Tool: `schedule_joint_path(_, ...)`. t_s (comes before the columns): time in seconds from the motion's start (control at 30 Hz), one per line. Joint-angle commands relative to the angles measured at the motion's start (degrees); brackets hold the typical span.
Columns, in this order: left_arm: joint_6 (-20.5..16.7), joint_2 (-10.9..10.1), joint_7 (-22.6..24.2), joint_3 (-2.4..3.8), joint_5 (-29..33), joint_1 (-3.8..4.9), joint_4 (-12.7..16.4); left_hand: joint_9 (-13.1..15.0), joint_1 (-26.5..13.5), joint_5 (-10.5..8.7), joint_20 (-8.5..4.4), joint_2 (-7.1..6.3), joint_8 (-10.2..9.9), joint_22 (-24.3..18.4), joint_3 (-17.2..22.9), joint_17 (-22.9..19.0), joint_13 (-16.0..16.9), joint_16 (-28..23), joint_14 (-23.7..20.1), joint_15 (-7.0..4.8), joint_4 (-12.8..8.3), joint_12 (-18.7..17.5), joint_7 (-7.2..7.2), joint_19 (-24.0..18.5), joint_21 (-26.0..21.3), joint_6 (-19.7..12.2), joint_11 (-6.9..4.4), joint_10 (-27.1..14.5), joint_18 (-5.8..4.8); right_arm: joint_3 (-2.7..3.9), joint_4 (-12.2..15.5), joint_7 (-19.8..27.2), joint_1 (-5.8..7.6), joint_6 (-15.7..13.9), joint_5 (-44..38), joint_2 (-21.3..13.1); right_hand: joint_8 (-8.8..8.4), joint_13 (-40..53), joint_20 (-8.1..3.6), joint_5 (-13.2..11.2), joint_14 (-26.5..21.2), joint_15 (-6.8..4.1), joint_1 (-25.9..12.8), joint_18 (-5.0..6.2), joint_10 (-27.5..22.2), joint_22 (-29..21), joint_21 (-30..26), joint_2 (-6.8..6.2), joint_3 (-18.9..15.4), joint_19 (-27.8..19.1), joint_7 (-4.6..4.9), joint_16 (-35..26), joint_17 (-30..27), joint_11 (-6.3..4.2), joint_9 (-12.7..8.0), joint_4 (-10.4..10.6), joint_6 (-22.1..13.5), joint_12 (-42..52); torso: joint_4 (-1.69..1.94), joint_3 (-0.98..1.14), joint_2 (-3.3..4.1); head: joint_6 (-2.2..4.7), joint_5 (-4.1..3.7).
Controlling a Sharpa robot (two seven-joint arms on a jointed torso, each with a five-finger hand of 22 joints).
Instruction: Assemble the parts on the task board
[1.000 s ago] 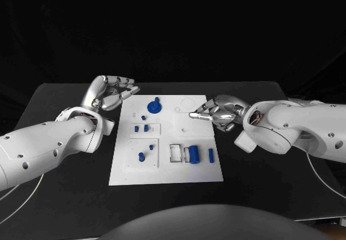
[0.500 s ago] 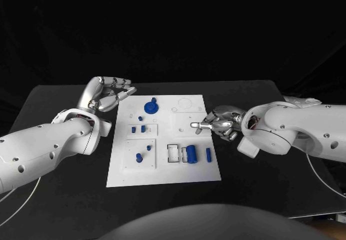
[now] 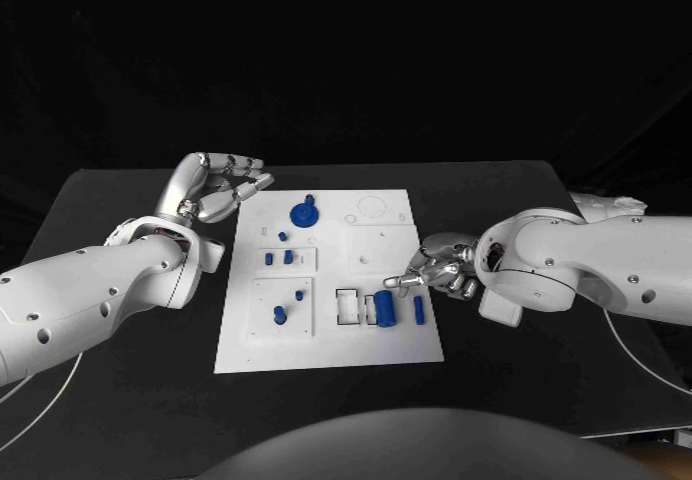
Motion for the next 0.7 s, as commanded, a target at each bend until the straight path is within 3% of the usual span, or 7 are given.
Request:
schedule_joint_path(0.03,0.72,-0.15,0.82,0.05,0.28,0.00,0.31,-0.07,-0.03,0.40,0.14,0.48,-0.36,12.83,-0.37,10.17,-0.06,-0.21,4.64,0.10,-0.10,0.29,0.17,2.11,-0.09,-0.36,0.09,0.31,-0.05,-0.02,-0.09,-4.41,-0.13,5.03,-3.24,0.54,0.66,15.06,-0.34,-0.31,6.08,-0.04,0.00,-0.38,6.01,15.09,0.26,-0.19,-0.37,6.00,-0.03,0.23,15.05,-0.21,0.57,0.04,-0.77,0.16,-0.01,0.01,0.09,0.01,-0.06)
schedule_joint_path(0.13,0.55,-0.48,0.88,0.07,0.28,0.00,0.46,-0.07,-0.02,0.41,0.14,0.49,-0.36,12.83,-0.38,10.18,-0.06,-0.21,4.65,0.10,-0.10,0.29,0.17,2.11,-0.08,-0.39,0.09,0.32,-0.06,-0.02,-0.19,-5.50,-0.16,6.08,-3.96,1.10,1.20,15.06,-0.25,-0.54,6.08,0.06,-0.14,-0.38,6.01,15.09,0.26,-0.28,-0.60,6.00,0.06,0.23,15.05,-0.14,1.25,0.08,-1.54,0.16,-0.14,-0.01,0.04,0.01,0.18)
schedule_joint_path(0.27,0.47,-0.75,0.85,0.07,0.28,0.00,0.46,-0.07,-0.02,0.41,0.14,0.49,-0.36,12.83,-0.38,10.18,-0.06,-0.21,4.65,0.10,-0.10,0.29,0.17,2.11,-0.08,-0.39,0.09,0.32,-0.06,-0.02,-0.43,-6.58,-0.18,6.79,-4.51,1.81,2.12,15.06,-0.09,-0.92,6.08,0.23,-0.34,-0.38,6.01,15.09,0.26,-0.23,-0.87,6.00,0.23,0.23,15.05,0.02,2.36,0.13,-2.83,0.16,0.04,-0.01,0.03,0.01,-0.01)
schedule_joint_path(0.7,0.46,-0.91,0.87,0.08,0.28,0.00,0.48,-0.08,0.02,0.43,0.14,0.52,-0.36,12.82,-0.41,10.17,-0.06,-0.22,4.64,0.11,-0.11,0.30,0.18,2.10,-0.11,-0.43,0.09,0.33,-0.05,-0.01,-2.05,-7.81,-1.19,7.40,-5.50,4.62,4.46,15.06,0.36,-1.71,6.08,0.69,-0.56,-0.38,6.01,15.09,0.26,0.21,-1.33,6.00,0.77,0.23,15.05,0.51,5.24,0.03,-6.67,0.16,0.02,-0.05,-0.07,0.01,0.43)
